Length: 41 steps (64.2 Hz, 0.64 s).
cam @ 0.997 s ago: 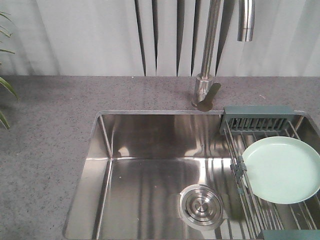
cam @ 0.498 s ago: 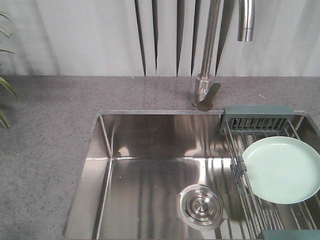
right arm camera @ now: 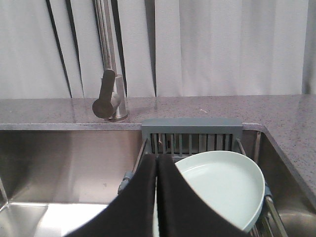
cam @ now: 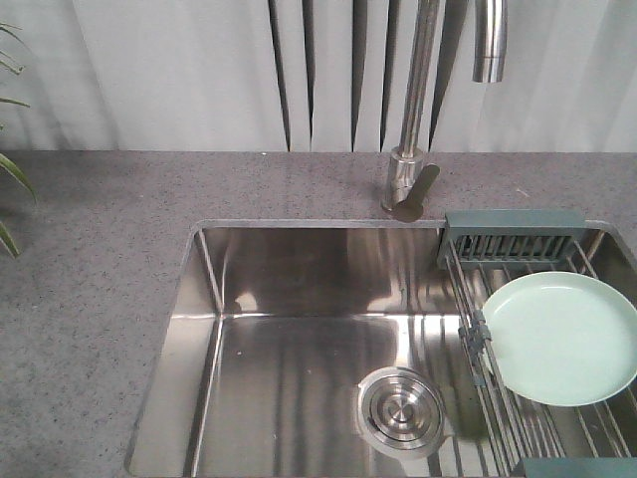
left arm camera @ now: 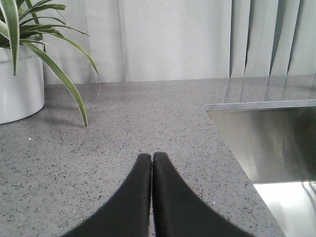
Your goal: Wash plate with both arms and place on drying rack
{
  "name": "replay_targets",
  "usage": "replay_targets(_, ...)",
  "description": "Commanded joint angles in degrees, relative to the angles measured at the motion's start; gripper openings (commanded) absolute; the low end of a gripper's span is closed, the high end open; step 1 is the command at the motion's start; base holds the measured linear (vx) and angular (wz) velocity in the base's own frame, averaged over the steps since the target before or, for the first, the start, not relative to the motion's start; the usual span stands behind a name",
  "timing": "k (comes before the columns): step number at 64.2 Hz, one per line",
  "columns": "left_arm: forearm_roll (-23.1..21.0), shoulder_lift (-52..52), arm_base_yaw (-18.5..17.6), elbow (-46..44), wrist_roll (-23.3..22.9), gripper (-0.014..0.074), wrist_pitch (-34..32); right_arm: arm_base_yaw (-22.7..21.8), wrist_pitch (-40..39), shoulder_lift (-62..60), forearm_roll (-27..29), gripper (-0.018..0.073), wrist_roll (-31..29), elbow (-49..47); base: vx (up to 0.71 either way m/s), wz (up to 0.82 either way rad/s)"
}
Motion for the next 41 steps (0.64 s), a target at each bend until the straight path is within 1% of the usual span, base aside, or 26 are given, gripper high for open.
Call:
replay_targets(1,-0.13,-0.9,-0.02,1.26,-0.4,-0.0005,-4.26,-0.38,-4.79,-0.66,-0.33,-0.001,0.06,1.07,0.0,0.0)
replay_targets(41,-0.13,-0.9,-0.02,1.26,-0.4,-0.0005,-4.26,-0.38,-4.74,-0.66,-0.33,-0.001,0.06,1.07,0.0,0.0)
